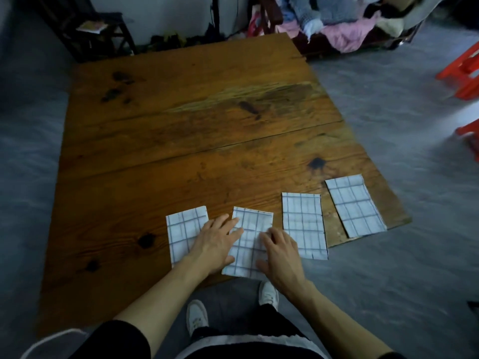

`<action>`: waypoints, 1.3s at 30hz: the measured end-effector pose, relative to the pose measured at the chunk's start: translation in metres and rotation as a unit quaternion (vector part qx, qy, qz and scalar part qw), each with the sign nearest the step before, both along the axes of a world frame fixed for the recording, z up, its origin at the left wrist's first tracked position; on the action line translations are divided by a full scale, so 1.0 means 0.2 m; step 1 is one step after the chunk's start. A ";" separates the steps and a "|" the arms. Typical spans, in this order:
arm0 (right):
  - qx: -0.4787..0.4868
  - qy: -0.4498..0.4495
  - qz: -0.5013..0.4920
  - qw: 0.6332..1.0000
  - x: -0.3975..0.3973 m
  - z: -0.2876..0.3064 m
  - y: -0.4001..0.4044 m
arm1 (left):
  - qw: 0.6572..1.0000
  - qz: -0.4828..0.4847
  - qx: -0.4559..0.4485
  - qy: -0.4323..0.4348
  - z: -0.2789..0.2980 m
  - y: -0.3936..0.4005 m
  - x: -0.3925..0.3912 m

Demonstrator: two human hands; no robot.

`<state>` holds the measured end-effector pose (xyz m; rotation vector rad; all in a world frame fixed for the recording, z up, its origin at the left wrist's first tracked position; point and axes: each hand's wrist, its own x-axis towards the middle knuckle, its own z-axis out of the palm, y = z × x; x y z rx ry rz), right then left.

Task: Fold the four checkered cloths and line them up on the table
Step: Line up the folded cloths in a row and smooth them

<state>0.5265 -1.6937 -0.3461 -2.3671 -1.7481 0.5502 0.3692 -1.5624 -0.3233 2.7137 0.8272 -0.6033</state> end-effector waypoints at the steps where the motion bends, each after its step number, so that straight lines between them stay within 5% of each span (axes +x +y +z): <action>1: 0.006 0.004 0.006 1.000 0.02 -0.01 0.00 | 1.000 -0.002 0.003 0.011 0.00 0.01 0.01; 18: -0.039 0.010 0.122 0.992 0.18 0.02 0.30 | 0.987 0.158 0.021 -0.028 -0.04 -0.03 0.01; 39: -0.087 -0.024 0.185 0.979 0.18 0.05 0.36 | 0.976 0.209 0.054 -0.012 -0.04 -0.05 -0.01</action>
